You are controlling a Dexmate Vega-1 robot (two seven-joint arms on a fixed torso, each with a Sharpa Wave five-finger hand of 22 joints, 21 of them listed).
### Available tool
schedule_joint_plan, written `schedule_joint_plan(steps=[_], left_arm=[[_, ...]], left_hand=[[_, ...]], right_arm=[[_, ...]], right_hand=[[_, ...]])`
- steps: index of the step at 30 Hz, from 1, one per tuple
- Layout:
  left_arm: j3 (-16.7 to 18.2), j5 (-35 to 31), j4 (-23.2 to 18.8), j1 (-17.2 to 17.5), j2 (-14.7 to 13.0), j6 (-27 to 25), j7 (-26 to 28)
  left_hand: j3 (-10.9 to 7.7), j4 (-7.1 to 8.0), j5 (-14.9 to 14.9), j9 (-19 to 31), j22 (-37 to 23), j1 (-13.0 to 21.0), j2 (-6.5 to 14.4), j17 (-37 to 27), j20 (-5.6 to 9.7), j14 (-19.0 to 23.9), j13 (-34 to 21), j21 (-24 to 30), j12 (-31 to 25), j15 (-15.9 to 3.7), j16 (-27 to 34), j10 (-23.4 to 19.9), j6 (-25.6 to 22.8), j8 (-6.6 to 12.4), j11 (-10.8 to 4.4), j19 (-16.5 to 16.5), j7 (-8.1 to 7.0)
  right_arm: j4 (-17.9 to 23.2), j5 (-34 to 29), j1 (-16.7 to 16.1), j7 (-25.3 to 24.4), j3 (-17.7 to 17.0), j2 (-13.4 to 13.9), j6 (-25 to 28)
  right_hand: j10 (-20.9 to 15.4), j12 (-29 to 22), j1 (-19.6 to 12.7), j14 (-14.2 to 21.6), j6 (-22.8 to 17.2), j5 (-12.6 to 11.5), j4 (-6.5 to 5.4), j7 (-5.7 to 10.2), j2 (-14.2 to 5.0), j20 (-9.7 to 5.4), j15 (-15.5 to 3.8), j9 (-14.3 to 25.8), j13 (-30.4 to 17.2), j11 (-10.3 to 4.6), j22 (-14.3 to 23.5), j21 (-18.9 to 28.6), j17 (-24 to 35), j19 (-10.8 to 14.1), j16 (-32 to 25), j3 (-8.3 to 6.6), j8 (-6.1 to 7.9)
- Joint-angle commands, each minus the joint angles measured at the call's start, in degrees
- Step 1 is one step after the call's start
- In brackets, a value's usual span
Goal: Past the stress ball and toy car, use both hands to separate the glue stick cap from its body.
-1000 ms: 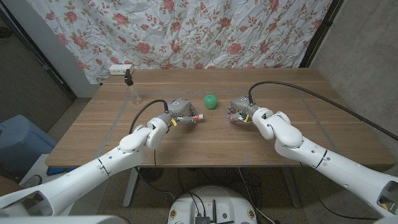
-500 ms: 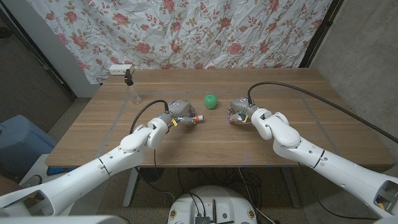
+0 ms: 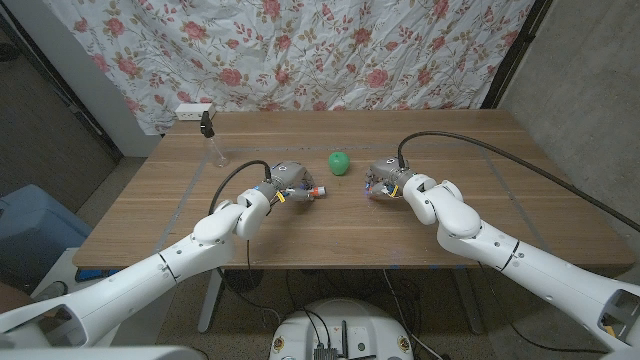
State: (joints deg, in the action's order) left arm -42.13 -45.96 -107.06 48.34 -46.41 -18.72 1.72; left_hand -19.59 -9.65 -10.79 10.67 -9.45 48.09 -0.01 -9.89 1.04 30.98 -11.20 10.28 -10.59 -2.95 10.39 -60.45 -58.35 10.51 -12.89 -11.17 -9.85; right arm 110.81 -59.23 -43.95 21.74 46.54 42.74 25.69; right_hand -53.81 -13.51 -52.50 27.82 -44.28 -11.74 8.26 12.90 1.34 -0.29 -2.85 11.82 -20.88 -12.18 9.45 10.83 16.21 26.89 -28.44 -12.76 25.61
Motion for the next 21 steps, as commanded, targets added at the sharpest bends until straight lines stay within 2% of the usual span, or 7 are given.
schedule_joint_plan(steps=[1, 3, 4, 6, 10, 13, 21], left_arm=[[0.1, -0.2, -0.2, -0.2, -0.4, -0.7, -0.9], [0.0, -0.8, -0.1, 0.0, -0.4, -0.7, -0.1], [0.0, -0.8, -0.1, 0.0, -0.4, -0.8, 0.0], [0.0, -0.7, -0.2, -0.1, -0.5, -0.9, -0.6], [0.0, -0.9, -0.5, 0.0, -0.7, -1.4, -1.3], [0.3, -0.6, -0.6, 0.3, -0.6, -1.7, -0.9], [0.3, -0.9, -1.3, 0.6, -0.8, -3.1, -1.8]], left_hand=[[0.09, 0.44, -0.1, 0.3, -0.2, -0.8, -0.4, -0.2, 0.01, -0.6, -0.2, 0.2, 0.2, -7.39, 0.1, 0.7, 0.6, 0.15, 0.03, 0.4, -0.61], [0.33, 0.57, -0.1, 0.3, -0.2, -1.3, -0.7, -0.2, -0.19, -0.9, -0.1, 0.2, 0.3, -7.37, 0.1, 1.7, 1.6, -0.01, 0.03, 0.6, -0.61], [0.36, 0.57, -0.1, 0.3, -0.2, -1.4, -0.7, -0.2, -0.21, -0.9, -0.1, 0.2, 0.3, -7.37, 0.1, 1.8, 1.6, 0.01, 0.04, 0.6, -0.54], [0.49, 0.64, -0.1, 0.3, -0.2, -1.7, -0.8, -0.2, -0.18, -1.0, -0.1, 0.3, 0.3, -7.36, 0.1, 2.6, 2.4, -0.11, 0.04, 0.6, -0.53], [0.78, 0.71, -0.1, 0.3, -0.2, -2.3, -1.2, -0.2, -0.32, -1.4, -0.1, 0.2, 0.4, -7.27, 0.1, 3.7, 3.2, -0.11, 0.05, 1.1, -0.30], [0.98, 0.76, -0.1, 0.3, -0.3, -2.7, -1.5, -0.2, -0.49, -1.9, -0.2, 0.1, 0.4, -7.32, 0.0, 4.8, 4.0, -0.13, 0.05, 1.5, -0.19], [1.36, 0.82, -0.2, 0.3, -0.3, -3.6, -2.0, -0.2, -0.76, -2.8, -0.2, 0.1, 0.4, -7.36, -0.1, 7.0, 5.9, -0.20, 0.08, 2.1, -0.19]], right_arm=[[0.1, 0.6, 0.6, 1.2, 0.3, -0.2, 0.6], [0.1, 0.8, 0.7, 1.4, 0.3, -0.2, 0.6], [0.1, 0.9, 0.7, 1.4, 0.3, -0.2, 0.6], [0.2, 1.1, 0.7, 1.6, 0.3, -0.1, 0.7], [0.2, 1.1, 0.9, 1.8, 0.4, 0.1, 0.5], [0.2, 0.7, 1.0, 1.9, 0.6, 0.2, 0.6], [0.5, 1.1, 1.2, 3.1, 0.6, 0.6, 0.1]], right_hand=[[1.7, 0.8, 1.0, -0.9, 1.8, -1.0, -0.13, -0.18, 1.70, 0.61, -7.80, -0.3, -0.1, -0.09, 0.2, 0.0, -0.1, -0.3, 1.1, 0.64, -1.16], [2.2, 1.0, 1.2, -1.0, 2.5, -1.3, -0.14, -0.20, 1.87, 0.75, -7.40, -0.4, -0.1, -0.12, 0.2, 0.0, -0.1, -0.4, 1.4, 0.64, -1.58], [3.0, 1.3, 1.3, -1.3, 3.4, -1.5, -0.11, -0.20, 2.00, 0.84, -6.42, -0.5, 0.0, -0.08, 0.2, 0.0, -0.1, -0.4, 1.7, 0.63, -2.05], [3.6, 1.5, 1.7, -1.5, 3.8, -1.7, -0.18, -0.21, 2.34, 1.14, -5.75, -0.5, 0.0, -0.07, 0.2, 0.0, -0.2, -0.4, 1.9, 0.81, -2.33], [6.1, 2.1, 2.8, -2.3, 5.5, -2.1, -0.36, -0.22, 3.10, 1.60, -4.51, -0.5, -0.1, 0.49, 0.2, 0.0, -0.1, -0.7, 2.7, 1.29, -3.29], [7.5, 2.3, 3.3, -2.9, 6.1, -2.4, -0.47, -0.24, 3.40, 1.78, -4.21, -0.5, -0.2, 0.97, 0.2, -0.1, -0.1, -0.9, 3.2, 1.45, -3.66], [11.9, 2.7, 4.9, -6.1, 11.1, -2.8, -0.71, -1.17, 3.97, 2.33, -2.80, -0.4, -0.2, 2.49, 0.3, -0.2, 0.4, -1.9, 4.7, 2.06, -6.03]])
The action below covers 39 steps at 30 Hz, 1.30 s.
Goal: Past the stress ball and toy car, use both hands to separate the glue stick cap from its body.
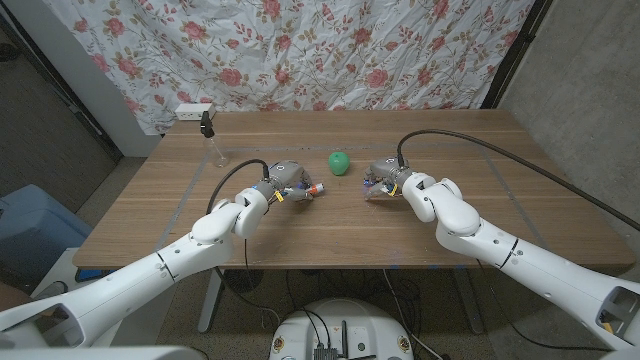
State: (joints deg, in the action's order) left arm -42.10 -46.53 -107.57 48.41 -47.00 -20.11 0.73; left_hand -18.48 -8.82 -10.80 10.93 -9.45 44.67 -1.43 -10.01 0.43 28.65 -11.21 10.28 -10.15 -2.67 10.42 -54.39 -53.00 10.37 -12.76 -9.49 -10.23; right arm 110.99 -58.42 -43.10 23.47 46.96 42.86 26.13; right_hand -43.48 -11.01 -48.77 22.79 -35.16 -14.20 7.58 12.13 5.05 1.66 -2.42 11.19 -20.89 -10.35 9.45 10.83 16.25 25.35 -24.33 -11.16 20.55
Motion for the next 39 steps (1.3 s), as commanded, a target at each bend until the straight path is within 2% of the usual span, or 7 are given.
schedule_joint_plan(steps=[1, 13, 22, 30, 36, 39], left_arm=[[0.3, -0.4, -0.8, 0.6, -0.3, -1.8, -0.9], [0.2, -1.2, -1.5, 0.7, -0.7, -2.9, -2.0], [0.5, -1.3, -2.1, 1.2, -0.7, -4.5, -2.5], [0.4, -2.4, -3.2, 1.2, -1.1, -6.6, -3.9], [0.8, -2.9, -4.3, 1.5, -1.5, -8.0, -4.5], [0.7, -4.2, -5.2, 1.5, -1.8, -9.1, -5.4]], left_hand=[[0.31, 0.02, -0.2, 0.0, -0.3, -0.3, -0.6, -0.1, -0.18, -0.5, -0.2, 0.1, 0.0, -7.62, -0.1, 1.2, 0.6, -0.05, -0.04, 0.6, 0.17], [1.04, 0.17, -0.1, 0.1, -0.3, -2.1, -1.6, -0.1, -0.88, -2.3, -0.2, -0.1, 0.1, -7.35, -0.1, 5.5, 3.9, -0.02, 0.03, 2.7, 0.46], [1.59, 0.35, -0.1, 0.1, -0.3, -3.7, -2.2, -0.1, -1.34, -3.8, -0.1, 0.1, 0.2, -6.43, 0.0, 10.2, 7.3, -0.06, 0.06, 3.7, 0.64], [1.97, 0.50, 0.0, 0.1, -0.3, -4.8, -2.7, -0.1, -1.64, -4.8, 0.0, 0.0, 0.1, -5.95, -0.1, 11.7, 8.8, -0.04, 0.08, 4.6, 0.95], [2.18, 0.53, 0.0, 0.0, -0.3, -5.7, -2.9, -0.1, -2.05, -5.9, 0.1, -0.1, 0.2, -5.41, -0.2, 13.8, 11.0, -0.20, 0.11, 5.7, 1.07], [2.31, 0.61, 0.1, 0.0, -0.3, -6.1, -3.0, -0.1, -2.06, -6.2, 0.1, -0.1, 0.2, -5.14, -0.2, 14.5, 11.1, -0.07, 0.12, 6.0, 1.20]], right_arm=[[0.3, 0.5, 0.3, 1.2, 0.0, 0.5, -0.5], [0.7, 1.5, 0.1, 1.1, -0.4, 0.7, -0.3], [1.3, 1.6, 0.0, 1.5, -0.6, 1.0, 0.1], [1.4, 2.7, 0.2, 2.1, -1.0, 1.3, -0.2], [1.6, 3.3, 0.4, 2.6, -1.1, 1.5, -0.3], [1.9, 4.8, 0.2, 3.3, -1.6, 1.5, 0.1]], right_hand=[[1.8, 0.3, 1.4, -1.2, 2.3, -0.4, -0.07, -0.49, 0.26, 0.44, -3.27, 0.2, -0.2, 0.86, 0.3, -0.2, 0.4, -0.5, 0.6, 0.49, -1.14], [4.1, 0.4, 2.8, -2.5, 5.2, -0.6, -0.42, -1.02, 0.61, 0.35, -2.65, 0.1, 0.3, 2.18, 0.3, -0.1, 0.6, -0.8, 1.3, 1.01, -2.61], [5.5, 0.4, 4.2, -3.4, 7.2, -0.6, -0.82, -1.65, 0.71, 0.60, -1.76, 0.1, 0.8, 2.77, 0.3, -0.1, 0.7, -1.2, 1.9, 1.45, -3.75], [9.5, 0.7, 7.7, -5.8, 10.7, -1.3, -1.75, -2.29, 1.60, 1.55, 0.26, -0.1, 1.7, 4.26, 0.3, -0.2, 0.8, -2.5, 3.3, 2.82, -5.88], [11.5, 0.6, 10.3, -7.3, 12.4, -1.9, -2.61, -2.55, 1.96, 2.30, 1.75, -0.1, 2.1, 4.54, 0.3, -0.4, 0.9, -3.6, 4.1, 3.82, -6.99], [13.6, 0.7, 12.5, -8.7, 14.2, -2.5, -3.31, -2.43, 2.11, 3.08, 2.56, -0.2, 2.7, 5.17, 0.3, -0.6, 0.8, -5.6, 5.0, 4.69, -8.06]])
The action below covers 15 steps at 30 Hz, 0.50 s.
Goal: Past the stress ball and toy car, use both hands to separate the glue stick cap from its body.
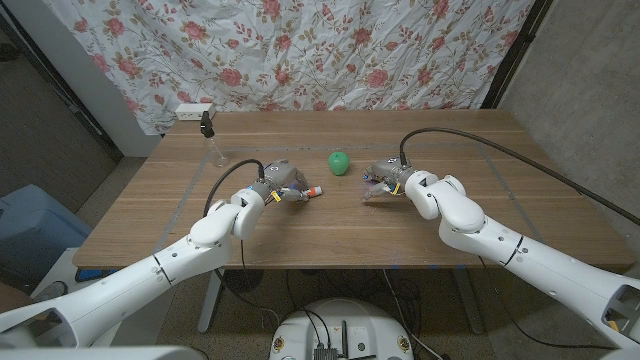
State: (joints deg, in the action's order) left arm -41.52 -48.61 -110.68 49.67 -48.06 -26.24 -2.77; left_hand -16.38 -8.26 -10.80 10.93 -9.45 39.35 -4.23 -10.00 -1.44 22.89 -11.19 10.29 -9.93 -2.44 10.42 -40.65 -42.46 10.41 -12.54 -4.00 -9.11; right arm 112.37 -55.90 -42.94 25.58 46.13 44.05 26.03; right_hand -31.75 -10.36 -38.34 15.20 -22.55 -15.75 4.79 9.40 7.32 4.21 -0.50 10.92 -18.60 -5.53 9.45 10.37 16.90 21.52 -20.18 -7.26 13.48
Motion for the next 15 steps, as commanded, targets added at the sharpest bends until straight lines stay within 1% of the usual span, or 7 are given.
schedule_joint_plan(steps=[1, 4, 6, 9, 11, 12, 15], left_arm=[[0.2, -2.2, -2.3, 0.3, -0.9, -3.0, -1.9], [0.4, -2.6, -3.2, 0.5, -0.8, -4.2, -3.1], [0.5, -2.8, -3.7, 0.6, -1.0, -4.4, -3.4], [0.6, -3.4, -4.3, 1.0, -1.0, -5.1, -3.6], [0.9, -3.4, -4.9, 1.4, -0.7, -6.4, -4.0], [0.9, -3.4, -4.9, 1.5, -0.6, -6.5, -4.1], [1.5, -3.1, -5.6, 2.3, -0.6, -7.5, -3.9]], left_hand=[[0.27, 0.10, 0.1, -0.1, -0.3, -1.0, -0.3, -0.2, -0.25, -0.5, 0.1, -0.1, 0.0, -5.32, -0.1, 1.1, 0.8, -0.12, -0.08, 0.5, 0.17], [0.44, 0.22, 0.1, -0.2, -0.3, -1.6, -0.4, -0.2, -0.46, -1.1, 0.1, -0.1, 0.0, -5.02, -0.2, 2.0, 1.3, -0.16, -0.07, 1.1, 0.40], [0.49, 0.23, 0.1, -0.3, -0.3, -1.8, -0.4, -0.2, -0.64, -1.3, 0.2, -0.1, 0.0, -4.96, -0.2, 2.4, 1.8, -0.23, -0.06, 1.3, 0.48], [0.53, 0.23, 0.0, -0.4, -0.3, -2.0, -0.5, -0.1, -0.71, -1.5, 0.2, -0.1, 0.0, -4.69, -0.2, 2.9, 2.2, -0.27, -0.04, 1.4, 0.71], [0.68, 0.24, 0.0, -0.5, -0.3, -2.8, -0.6, -0.1, -1.00, -2.9, 0.3, -0.1, 0.0, -3.99, -0.3, 4.6, 3.7, -0.36, 0.04, 2.1, 0.83], [0.69, 0.23, 0.0, -0.5, -0.3, -2.8, -0.6, -0.1, -1.07, -3.0, 0.3, -0.1, 0.0, -3.95, -0.3, 4.8, 3.9, -0.36, 0.04, 2.3, 0.84], [0.77, 0.27, 0.0, -0.5, -0.3, -3.1, -0.7, -0.1, -1.11, -3.3, 0.3, -0.1, 0.1, -3.90, -0.3, 5.4, 4.2, -0.34, 0.08, 2.4, 1.06]], right_arm=[[0.6, 2.4, 0.1, 1.5, -0.7, 0.3, 0.5], [1.0, 3.1, -0.4, 1.7, -1.0, 0.3, 1.6], [1.3, 3.4, -0.5, 2.0, -1.1, 0.5, 2.0], [1.5, 4.8, -0.4, 2.6, -1.3, 0.8, 2.1], [1.6, 6.1, -0.3, 2.9, -1.7, 1.0, 2.0], [1.6, 6.2, -0.3, 2.9, -1.7, 1.1, 2.1], [1.6, 7.6, -0.2, 2.1, -2.1, 1.5, 1.6]], right_hand=[[2.9, 0.1, 2.7, -2.0, 2.3, -1.2, -0.68, 0.20, -0.12, 0.60, 1.36, 0.0, 0.7, 0.82, 0.3, 0.0, 0.1, -2.0, 1.3, 1.09, -1.43], [4.6, 0.2, 3.5, -2.9, 3.9, -1.6, -0.83, -0.08, -0.10, 0.73, 2.18, -0.1, 1.1, 1.06, 0.3, -0.1, 0.0, -2.8, 1.9, 1.45, -2.15], [6.2, 0.3, 4.0, -3.6, 5.4, -1.9, -0.89, -0.62, -0.07, 0.82, 2.79, -0.2, 1.6, 1.28, 0.3, 0.0, -0.2, -3.2, 2.3, 1.74, -2.69], [9.0, 0.4, 4.7, -5.2, 9.3, -2.6, -0.90, -1.49, 0.05, 0.94, 3.50, -0.3, 2.4, 1.73, 0.3, 0.2, -0.5, -3.7, 3.4, 2.26, -3.55], [11.1, 0.5, 5.1, -6.3, 10.9, -2.9, -0.94, -1.68, -0.05, 1.04, 3.83, -0.4, 2.9, 2.32, 0.3, 0.1, -0.7, -4.1, 4.0, 2.50, -3.57], [12.3, 0.5, 5.4, -7.1, 11.8, -3.2, -0.92, -1.72, -0.09, 1.18, 4.39, -0.4, 3.3, 2.54, 0.3, 0.1, -0.9, -4.4, 4.5, 2.66, -3.49], [13.6, 0.5, 6.0, -8.2, 13.0, -3.4, -1.11, -1.98, -0.26, 1.38, 4.89, -0.4, 3.7, 2.96, 0.3, 0.1, -1.0, -4.9, 5.1, 2.90, -3.52]])
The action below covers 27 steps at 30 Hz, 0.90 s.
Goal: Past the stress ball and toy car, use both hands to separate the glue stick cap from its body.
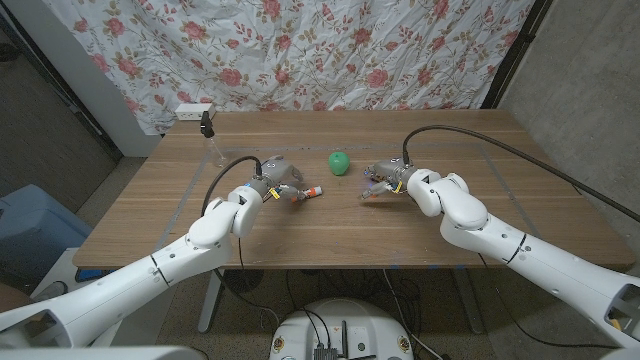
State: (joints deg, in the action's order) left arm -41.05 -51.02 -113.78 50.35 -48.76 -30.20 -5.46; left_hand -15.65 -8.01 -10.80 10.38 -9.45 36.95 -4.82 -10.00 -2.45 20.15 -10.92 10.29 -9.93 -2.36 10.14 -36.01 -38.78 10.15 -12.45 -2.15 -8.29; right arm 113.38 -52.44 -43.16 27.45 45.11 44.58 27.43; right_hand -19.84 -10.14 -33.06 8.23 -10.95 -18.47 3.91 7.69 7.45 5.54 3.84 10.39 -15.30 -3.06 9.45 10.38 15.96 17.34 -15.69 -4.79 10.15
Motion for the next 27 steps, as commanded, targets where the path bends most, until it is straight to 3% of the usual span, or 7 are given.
schedule_joint_plan(steps=[1, 8, 13, 18, 27], left_arm=[[1.0, -0.7, -2.5, 1.6, 0.1, -3.6, -1.2], [2.6, 1.2, -3.0, 2.8, -0.5, -3.6, 0.8], [4.9, 4.8, -2.7, 4.6, -0.9, -2.4, 4.6], [8.0, 10.6, -2.0, 6.5, -0.2, -0.7, 9.4], [10.6, 17.5, -1.0, 7.7, -0.4, 1.5, 13.8]], left_hand=[[0.09, 0.03, 0.1, 0.0, -0.3, -0.9, -0.1, -0.1, -0.22, -0.8, 0.1, -0.1, 0.1, -3.83, 0.0, 1.2, 0.7, -0.08, 0.00, 0.6, 0.31], [0.39, 0.22, 0.1, 0.0, -0.2, -2.2, -0.3, 0.0, -0.37, -2.2, 0.2, 0.0, 0.2, -3.06, -0.1, 3.5, 2.4, -0.11, 0.07, 1.4, 0.48], [0.57, 0.39, 0.1, 0.0, -0.2, -3.5, -0.2, 0.0, -0.59, -2.7, 0.3, 0.1, 0.1, -2.35, 0.1, 5.8, 5.4, -0.26, 0.31, 1.7, 0.17], [0.29, 0.57, 0.0, 0.0, -0.3, -4.4, 0.5, 0.0, -0.90, -4.3, 0.4, 0.0, 0.2, -1.80, -0.1, 8.3, 6.9, -0.14, 0.98, 2.7, 0.45], [-0.33, 0.66, 0.1, -0.1, -0.3, -5.5, 2.0, 0.1, -0.79, -8.0, 0.5, 0.1, 0.2, -1.47, -0.6, 12.1, 8.9, 0.05, 1.83, 3.3, 0.25]], right_arm=[[0.6, 4.2, 0.1, 0.1, -1.0, 1.1, 0.2], [0.5, 7.5, 0.4, -0.7, -1.6, 1.5, 0.0], [0.2, 12.0, -0.3, -3.3, -3.3, 1.8, -1.0], [0.0, 15.7, -1.2, -6.6, -4.8, 2.2, -1.5], [0.1, 19.6, -2.2, -11.2, -5.7, 3.2, -1.2]], right_hand=[[2.2, 0.3, 0.9, -1.6, 1.7, -0.8, -0.33, -0.39, -0.48, 0.03, 0.62, 0.1, 0.6, 0.80, 0.3, 0.1, -0.1, -0.8, 0.8, 0.51, -0.14], [5.2, 0.2, 3.0, -3.7, 3.9, -1.1, -1.25, -0.56, -1.17, 0.39, 1.66, 0.1, 1.5, 1.40, 0.3, -0.1, -0.1, -2.4, 1.7, 1.14, -0.06], [7.8, 0.1, 5.6, -5.6, 6.5, -1.3, -2.39, -0.93, -1.73, 1.75, 2.79, 0.1, 2.2, 2.10, 0.3, -0.4, 0.0, -5.0, 2.5, 1.95, -0.08], [9.2, 0.0, 6.6, -6.9, 7.3, -1.3, -2.80, -0.91, -1.94, 1.75, 3.21, 0.1, 2.5, 1.95, 0.3, -0.3, 0.0, -5.9, 2.9, 2.31, 0.02], [9.9, -0.4, 8.1, -7.3, 8.0, -1.3, -3.61, -1.15, -2.93, 0.49, 2.76, 0.1, 2.9, 2.60, 0.3, -0.1, 0.1, -6.4, 2.9, 2.55, 0.23]])
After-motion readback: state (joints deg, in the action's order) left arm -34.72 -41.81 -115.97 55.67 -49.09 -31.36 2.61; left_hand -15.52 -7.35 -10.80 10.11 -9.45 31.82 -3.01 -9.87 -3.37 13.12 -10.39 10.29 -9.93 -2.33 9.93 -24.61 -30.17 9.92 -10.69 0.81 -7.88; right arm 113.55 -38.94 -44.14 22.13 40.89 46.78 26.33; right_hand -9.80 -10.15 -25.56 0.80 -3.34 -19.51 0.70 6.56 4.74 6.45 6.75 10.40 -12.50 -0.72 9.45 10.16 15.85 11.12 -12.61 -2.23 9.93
